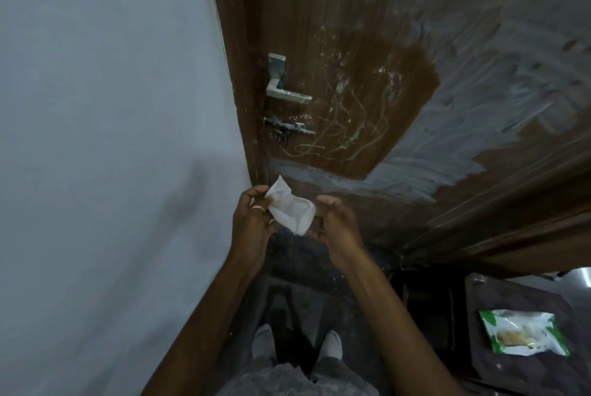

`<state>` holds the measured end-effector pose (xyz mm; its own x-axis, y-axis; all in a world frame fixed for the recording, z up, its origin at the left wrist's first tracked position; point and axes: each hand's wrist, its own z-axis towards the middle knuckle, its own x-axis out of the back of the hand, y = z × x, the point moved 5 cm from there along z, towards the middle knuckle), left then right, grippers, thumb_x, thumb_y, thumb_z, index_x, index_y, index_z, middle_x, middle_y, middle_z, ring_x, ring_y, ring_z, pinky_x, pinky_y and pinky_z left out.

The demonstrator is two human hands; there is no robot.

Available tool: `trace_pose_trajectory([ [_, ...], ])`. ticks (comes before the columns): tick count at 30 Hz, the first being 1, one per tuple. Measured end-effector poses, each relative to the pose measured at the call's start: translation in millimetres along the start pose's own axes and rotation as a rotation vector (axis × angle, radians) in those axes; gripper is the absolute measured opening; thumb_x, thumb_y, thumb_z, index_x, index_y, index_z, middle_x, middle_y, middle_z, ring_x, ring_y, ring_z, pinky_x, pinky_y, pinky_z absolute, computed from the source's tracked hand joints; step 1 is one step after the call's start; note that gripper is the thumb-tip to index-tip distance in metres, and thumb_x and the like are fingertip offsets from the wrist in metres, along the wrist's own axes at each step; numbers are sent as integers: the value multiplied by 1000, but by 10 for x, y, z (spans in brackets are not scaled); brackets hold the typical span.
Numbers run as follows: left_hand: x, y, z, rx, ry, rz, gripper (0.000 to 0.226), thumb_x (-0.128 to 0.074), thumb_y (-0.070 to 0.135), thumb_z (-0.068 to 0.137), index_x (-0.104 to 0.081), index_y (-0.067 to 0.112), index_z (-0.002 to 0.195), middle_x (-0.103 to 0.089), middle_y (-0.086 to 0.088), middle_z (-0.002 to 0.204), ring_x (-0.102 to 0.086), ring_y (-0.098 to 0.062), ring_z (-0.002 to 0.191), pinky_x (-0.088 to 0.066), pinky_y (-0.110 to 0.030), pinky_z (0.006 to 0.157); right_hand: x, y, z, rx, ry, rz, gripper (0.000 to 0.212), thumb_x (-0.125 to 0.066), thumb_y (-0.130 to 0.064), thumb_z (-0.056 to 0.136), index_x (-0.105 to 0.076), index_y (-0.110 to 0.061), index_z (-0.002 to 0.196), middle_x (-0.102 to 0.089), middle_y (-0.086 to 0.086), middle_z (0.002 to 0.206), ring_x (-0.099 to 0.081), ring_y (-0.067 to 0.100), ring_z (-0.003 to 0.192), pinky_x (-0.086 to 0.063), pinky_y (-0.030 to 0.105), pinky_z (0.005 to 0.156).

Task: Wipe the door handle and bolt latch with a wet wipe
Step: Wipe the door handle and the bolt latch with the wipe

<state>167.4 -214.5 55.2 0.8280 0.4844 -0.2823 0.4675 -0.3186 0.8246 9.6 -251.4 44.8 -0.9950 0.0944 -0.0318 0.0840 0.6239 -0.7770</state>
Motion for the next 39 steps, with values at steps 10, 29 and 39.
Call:
trace_pose_trajectory([
  [10, 71, 142, 76, -32, 2, 179, 21, -64, 28, 82, -57, 23, 102, -59, -20, 125, -57, -43, 115, -44, -61, 103, -165, 18, 21, -67, -196, -41, 31, -67, -16, 95, -56, -13, 124, -67, 9, 117, -68, 25, 102, -59, 38, 85],
  [29, -124, 157, 114, -165, -142, 556, 23, -62, 16, 95, -65, 28, 115, -61, -2, 134, -57, -24, 121, -50, -44, 104, 436, -248, 70, 181, 14, -117, 28, -48, -14, 99, -69, -33, 97, -72, 7, 109, -69, 32, 102, -58, 56, 87],
  [39, -216, 141, 103, -187, -201, 538, 24, -63, 17, 95, -68, 29, 116, -59, -1, 138, -56, -24, 123, -58, -37, 91, 621, -251, 83, 35, -84, 94, 14, -64, -12, 91, -77, -13, 97, -74, 13, 111, -71, 33, 99, -60, 50, 87],
])
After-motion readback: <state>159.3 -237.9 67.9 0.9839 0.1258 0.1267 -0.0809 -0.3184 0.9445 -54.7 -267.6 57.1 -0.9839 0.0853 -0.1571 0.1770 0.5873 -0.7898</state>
